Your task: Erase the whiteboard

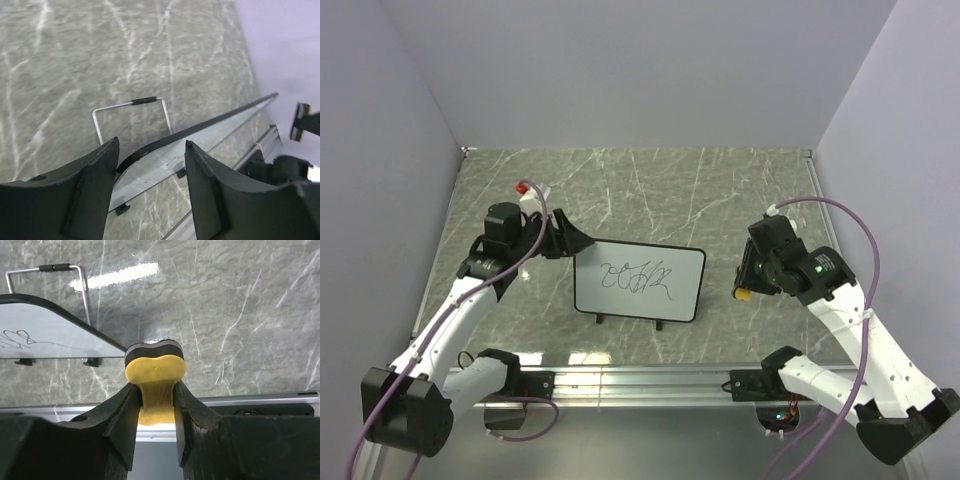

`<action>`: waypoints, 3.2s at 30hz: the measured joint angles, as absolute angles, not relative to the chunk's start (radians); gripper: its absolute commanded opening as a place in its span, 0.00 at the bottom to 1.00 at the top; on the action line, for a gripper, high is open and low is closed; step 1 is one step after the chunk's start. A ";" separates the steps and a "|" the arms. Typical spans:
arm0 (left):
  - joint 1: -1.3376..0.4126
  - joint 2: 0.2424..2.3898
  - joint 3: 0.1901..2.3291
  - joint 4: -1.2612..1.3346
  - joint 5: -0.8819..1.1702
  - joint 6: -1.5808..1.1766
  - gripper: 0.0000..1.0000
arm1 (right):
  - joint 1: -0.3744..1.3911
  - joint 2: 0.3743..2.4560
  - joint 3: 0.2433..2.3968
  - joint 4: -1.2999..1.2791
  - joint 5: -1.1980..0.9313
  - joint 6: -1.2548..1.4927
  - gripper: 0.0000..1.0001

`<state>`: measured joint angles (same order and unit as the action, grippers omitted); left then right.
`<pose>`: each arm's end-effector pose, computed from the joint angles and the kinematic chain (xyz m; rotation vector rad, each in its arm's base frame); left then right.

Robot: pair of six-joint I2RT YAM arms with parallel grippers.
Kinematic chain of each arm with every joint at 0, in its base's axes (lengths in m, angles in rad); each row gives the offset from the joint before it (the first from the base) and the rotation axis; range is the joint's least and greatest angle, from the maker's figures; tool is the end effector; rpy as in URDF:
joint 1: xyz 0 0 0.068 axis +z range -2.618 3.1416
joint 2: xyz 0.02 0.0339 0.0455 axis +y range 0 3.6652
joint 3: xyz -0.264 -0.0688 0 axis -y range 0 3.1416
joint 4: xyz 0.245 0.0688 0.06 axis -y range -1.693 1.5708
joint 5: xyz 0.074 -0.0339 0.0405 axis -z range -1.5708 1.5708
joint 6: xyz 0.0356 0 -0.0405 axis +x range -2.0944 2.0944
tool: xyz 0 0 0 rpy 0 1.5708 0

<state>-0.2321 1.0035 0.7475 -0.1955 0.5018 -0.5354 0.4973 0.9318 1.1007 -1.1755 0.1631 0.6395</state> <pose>0.2150 -0.0684 0.2862 0.0159 2.1051 -0.9815 0.1366 0.0676 0.3335 0.2435 2.5612 0.2241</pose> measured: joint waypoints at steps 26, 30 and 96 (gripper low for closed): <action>-0.311 0.869 0.513 -0.049 0.601 -0.688 0.19 | 0.762 1.061 1.081 -0.926 0.022 0.639 0.00; -0.343 0.830 0.479 -0.028 0.567 -0.717 0.12 | 0.890 1.132 1.081 -0.846 0.073 0.689 0.00; -0.614 0.806 0.505 -0.233 0.124 -0.773 0.00 | 1.146 1.655 1.316 -0.503 0.492 0.817 0.00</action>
<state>-0.6144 0.8062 0.5045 -0.2333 0.1242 -0.7731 1.1461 1.6554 1.3163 -0.5034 0.4919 0.8169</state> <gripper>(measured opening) 0.252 0.369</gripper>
